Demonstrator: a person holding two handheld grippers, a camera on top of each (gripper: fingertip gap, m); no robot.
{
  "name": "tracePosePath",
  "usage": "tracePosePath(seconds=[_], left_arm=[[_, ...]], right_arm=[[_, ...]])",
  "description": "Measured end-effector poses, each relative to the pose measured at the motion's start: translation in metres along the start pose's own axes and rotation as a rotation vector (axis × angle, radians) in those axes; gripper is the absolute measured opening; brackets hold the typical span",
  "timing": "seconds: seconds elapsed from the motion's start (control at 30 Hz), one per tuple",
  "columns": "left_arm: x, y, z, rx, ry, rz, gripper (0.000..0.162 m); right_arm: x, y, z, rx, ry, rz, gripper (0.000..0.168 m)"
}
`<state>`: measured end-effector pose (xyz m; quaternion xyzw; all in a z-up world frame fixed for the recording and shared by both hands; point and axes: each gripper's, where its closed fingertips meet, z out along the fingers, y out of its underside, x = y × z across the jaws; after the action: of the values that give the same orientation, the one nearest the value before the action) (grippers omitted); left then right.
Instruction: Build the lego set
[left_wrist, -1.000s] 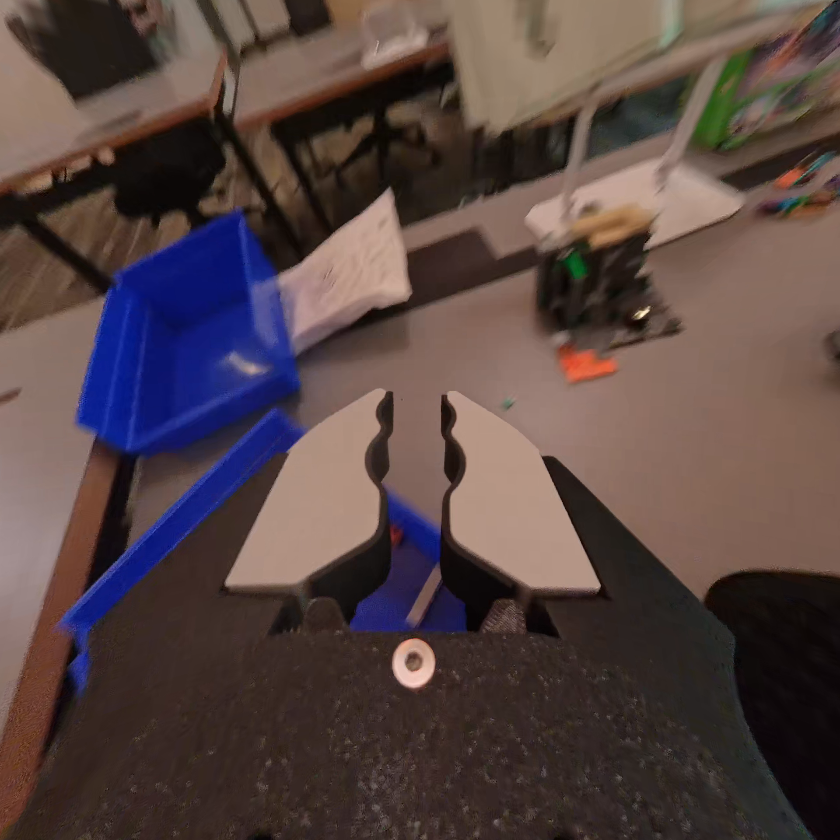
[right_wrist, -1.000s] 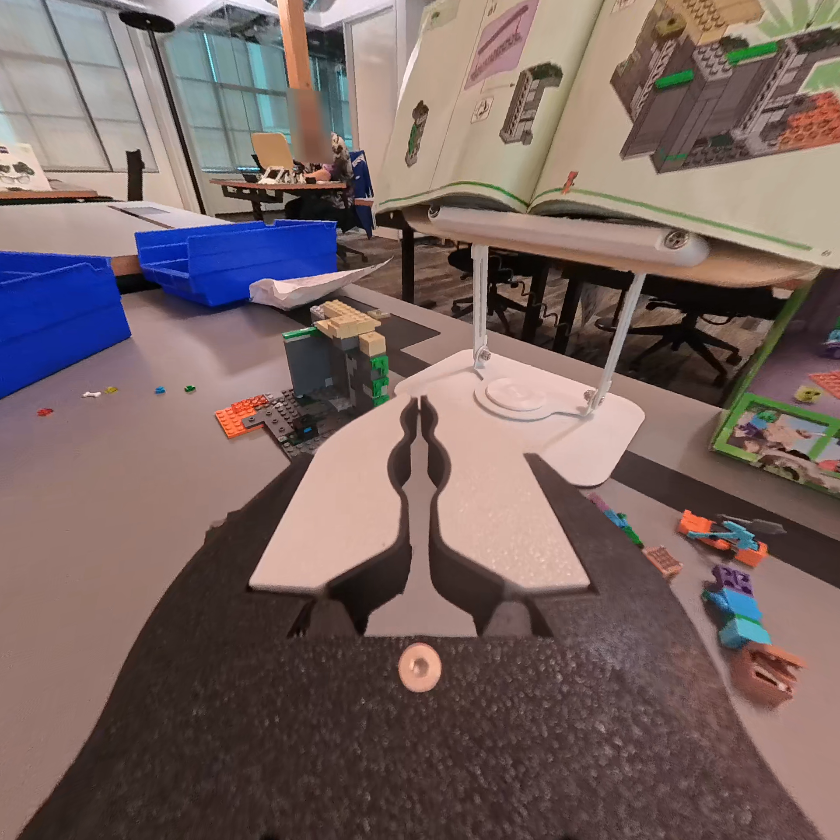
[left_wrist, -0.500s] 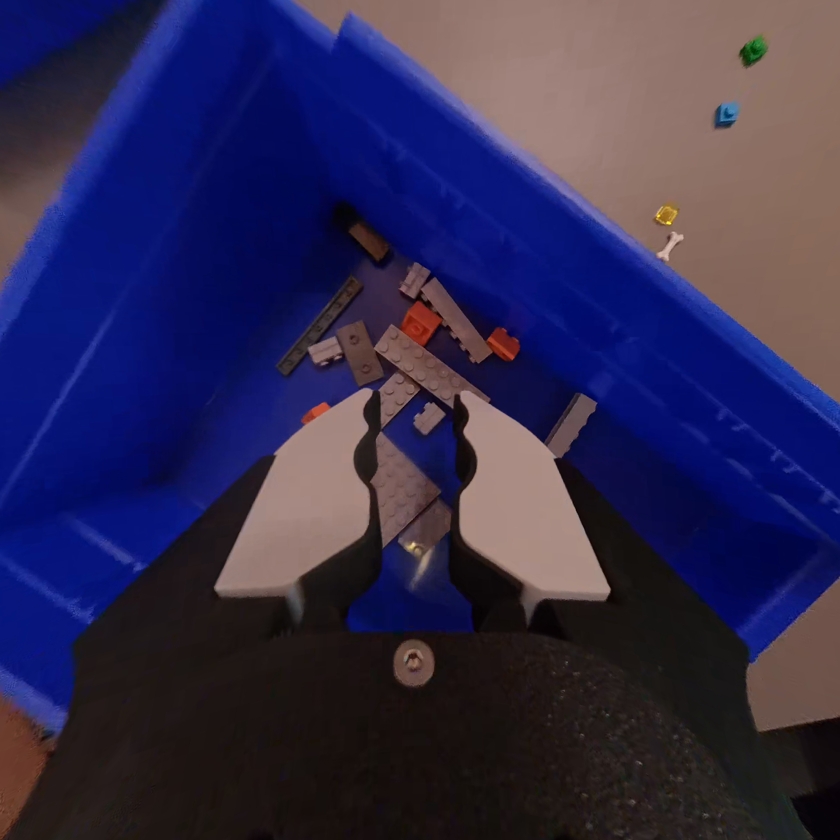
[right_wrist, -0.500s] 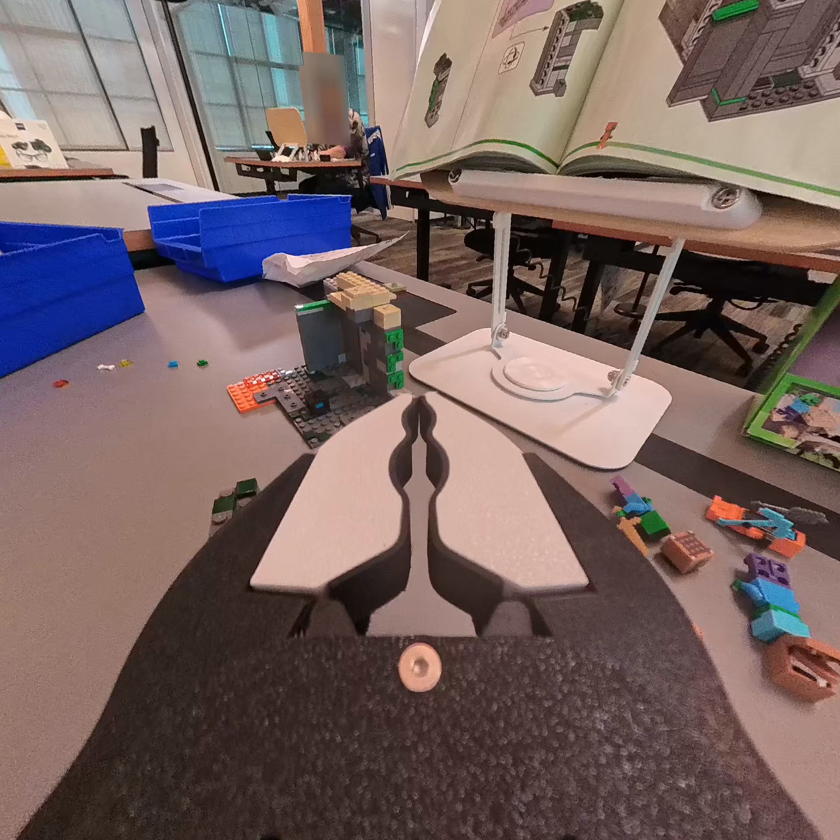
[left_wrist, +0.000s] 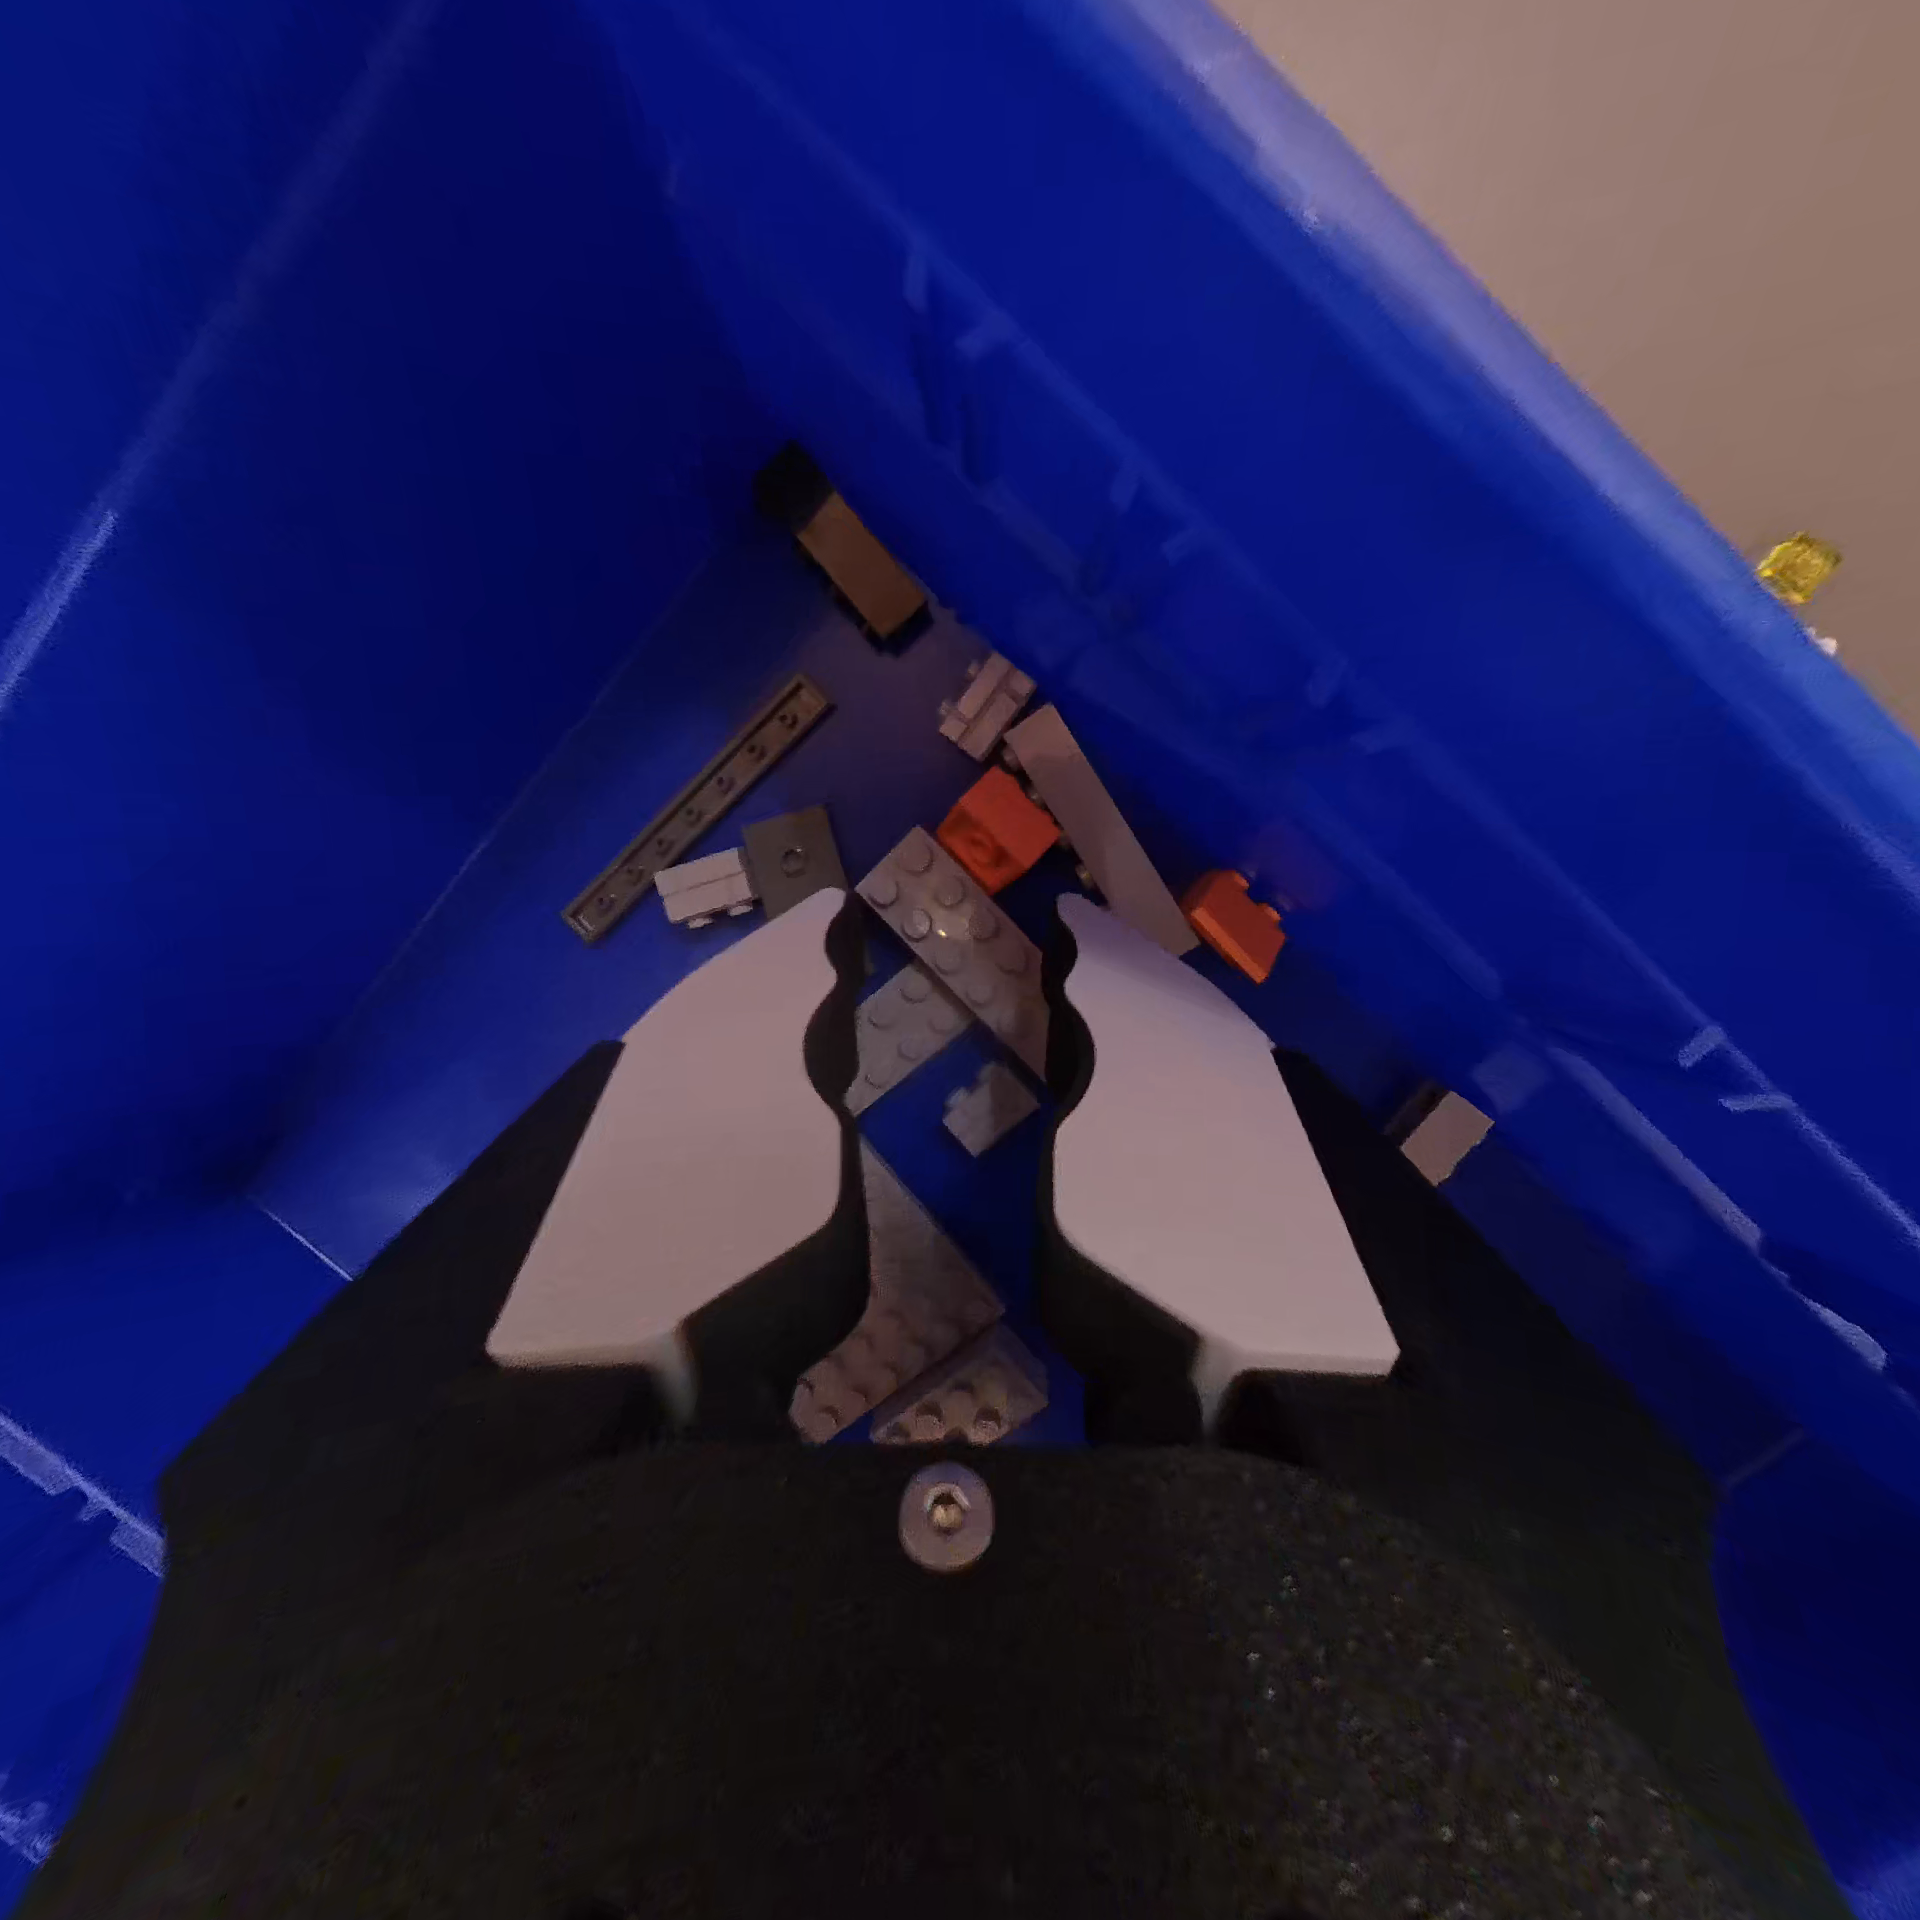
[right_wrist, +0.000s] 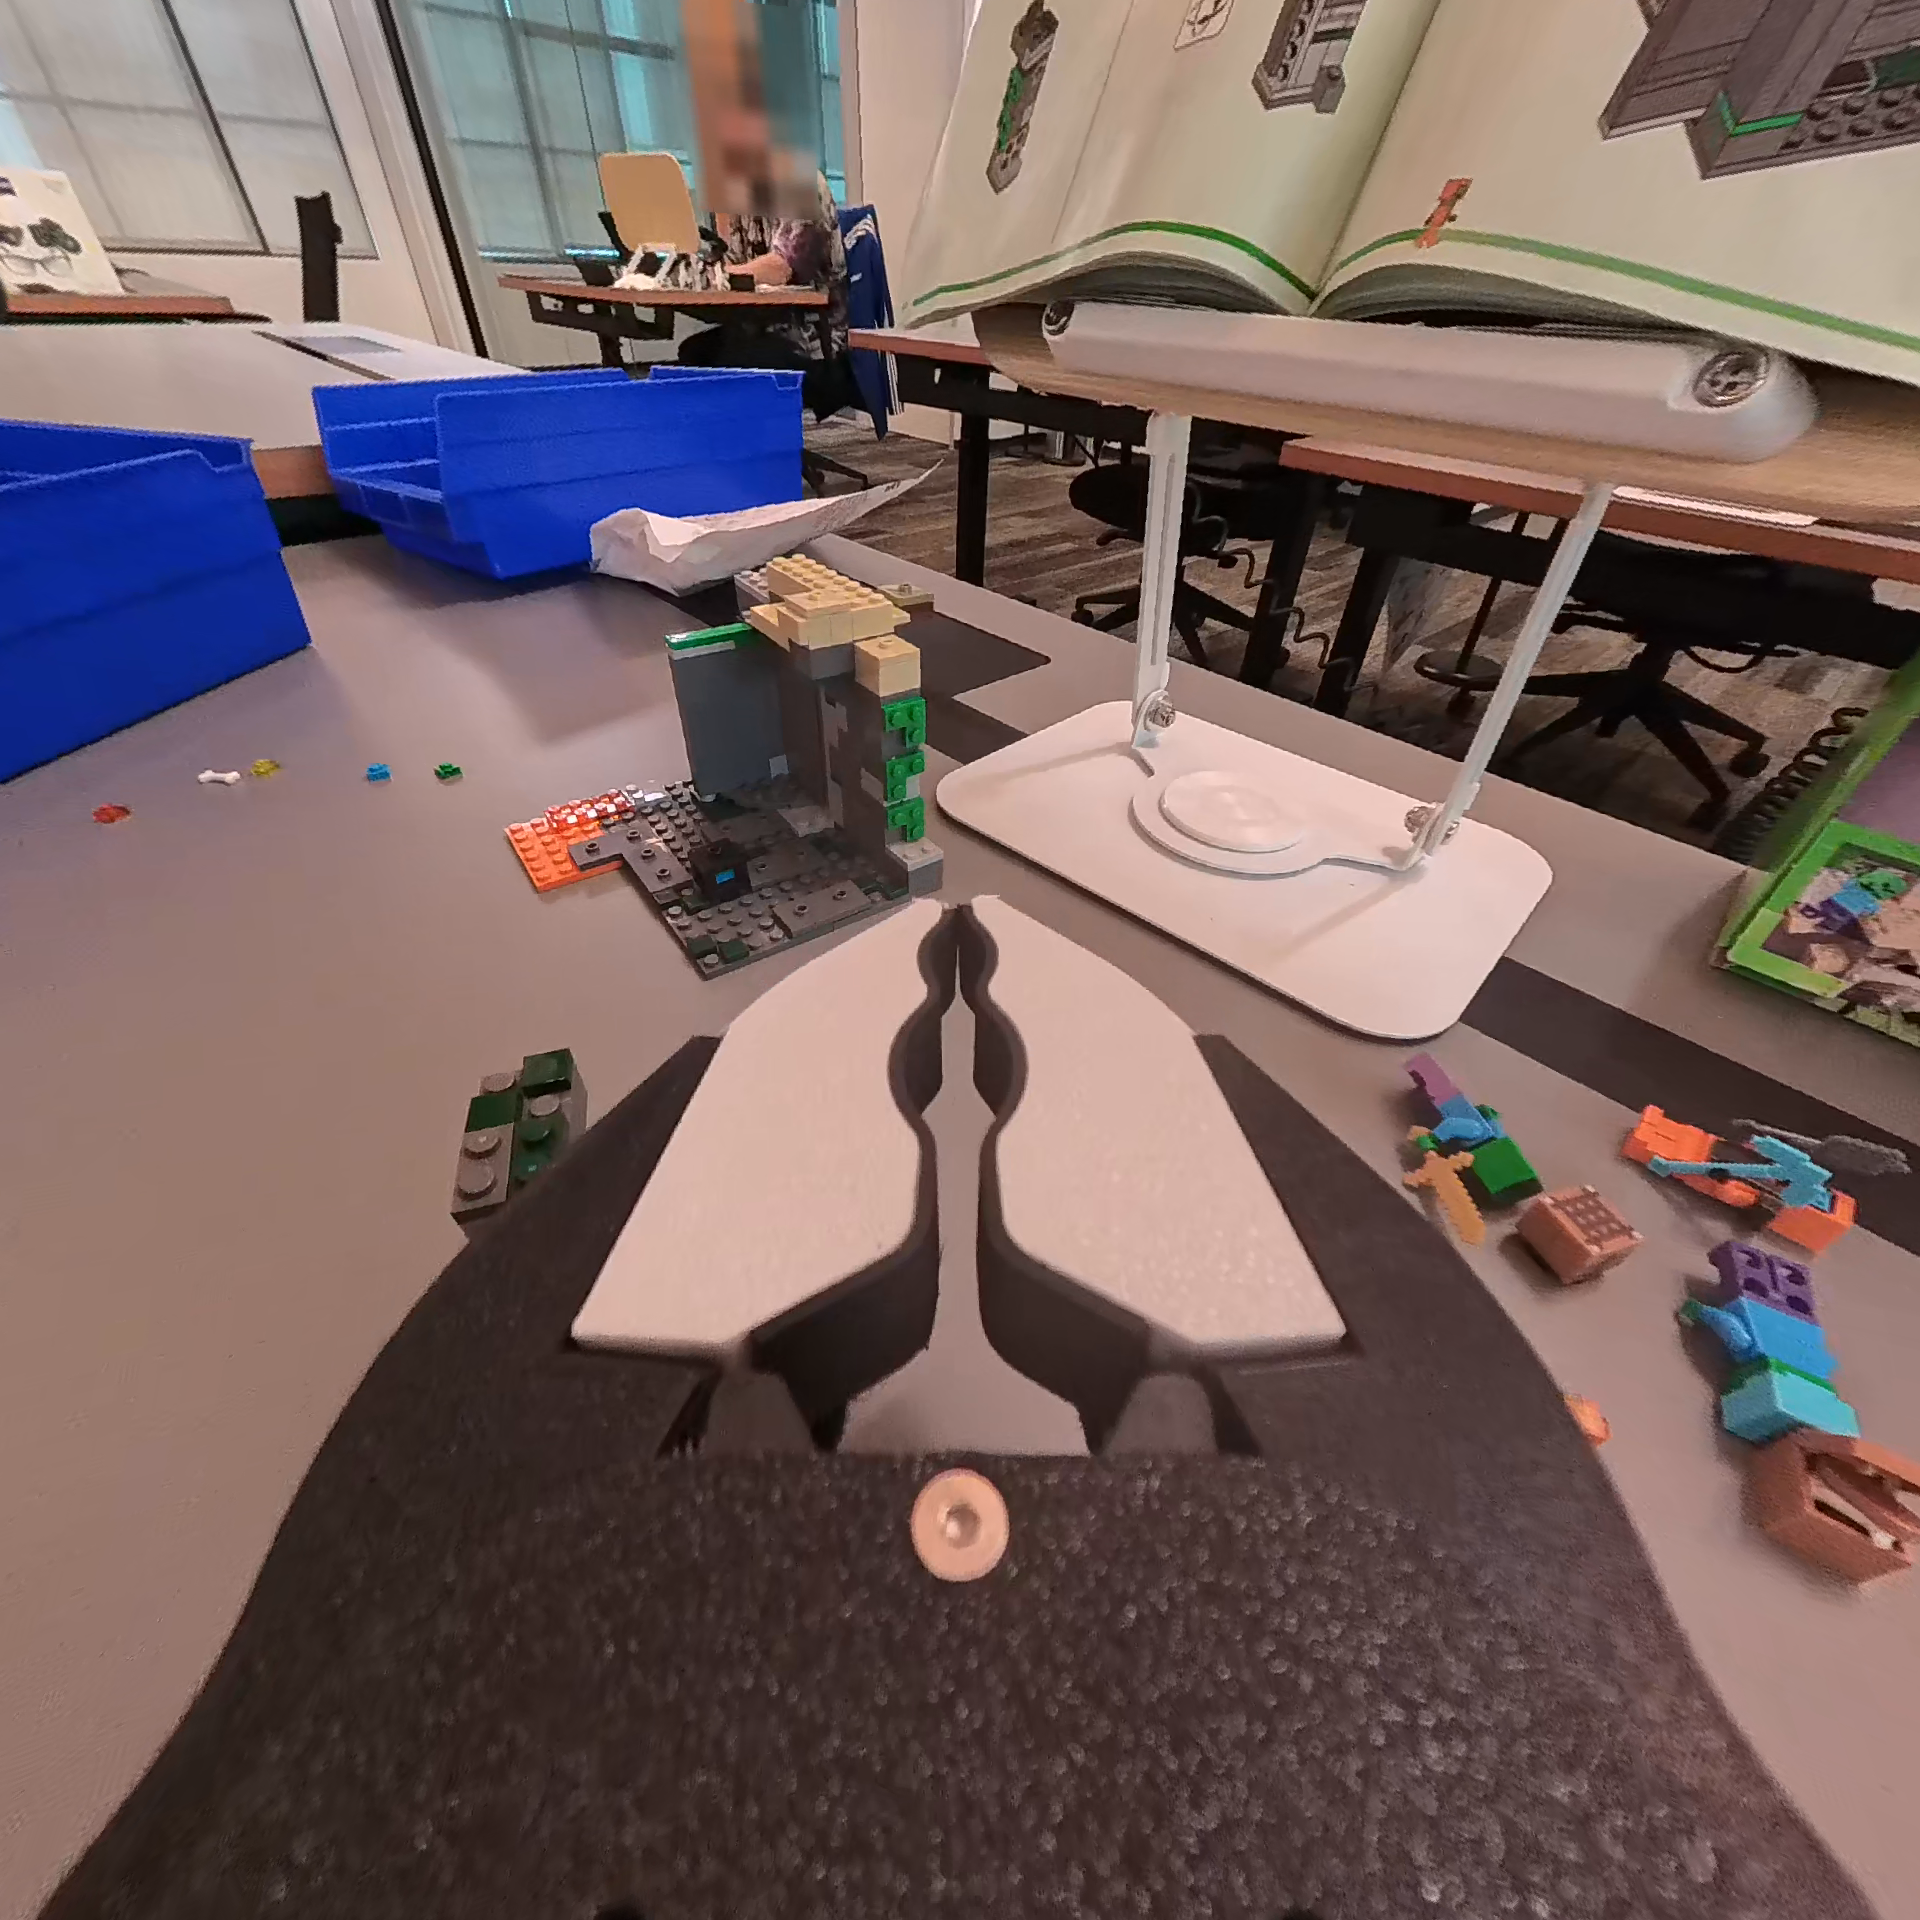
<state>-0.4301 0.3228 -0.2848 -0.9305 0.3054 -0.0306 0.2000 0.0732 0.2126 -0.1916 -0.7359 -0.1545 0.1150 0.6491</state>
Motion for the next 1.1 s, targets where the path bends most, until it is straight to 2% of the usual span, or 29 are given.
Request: tracePosePath(seconds=[0.23, 0.37, 0.5, 0.6, 0.83, 0.97, 1.1], left_arm=[[0.017, 0.012, -0.006, -0.038, 0.027, 0.105, 0.018], [0.040, 0.033, -0.018, -0.088, 0.140, 0.220, 0.019], [0.051, 0.050, -0.034, -0.118, 0.235, 0.247, 0.020], [0.043, 0.051, -0.046, -0.104, 0.219, 0.253, 0.023], [-0.017, 0.017, -0.052, 0.023, 0.018, 0.173, 0.027], [-0.029, 0.011, -0.039, 0.008, 0.040, 0.249, 0.027], [-0.030, 0.023, -0.026, -0.108, 0.082, 0.410, 0.026]], right_arm=[[-0.001, 0.002, 0.001, -0.012, -0.002, -0.005, 0.000], [-0.003, 0.003, 0.002, -0.016, -0.009, -0.004, 0.000], [-0.005, 0.006, 0.003, -0.026, -0.017, -0.007, 0.000], [-0.007, 0.008, 0.004, -0.035, -0.022, -0.009, 0.000], [-0.011, 0.013, 0.007, -0.056, -0.029, -0.018, 0.000], [-0.013, 0.016, 0.007, -0.068, -0.029, -0.023, 0.000], [-0.014, 0.018, 0.008, -0.078, -0.031, -0.026, 0.000]])
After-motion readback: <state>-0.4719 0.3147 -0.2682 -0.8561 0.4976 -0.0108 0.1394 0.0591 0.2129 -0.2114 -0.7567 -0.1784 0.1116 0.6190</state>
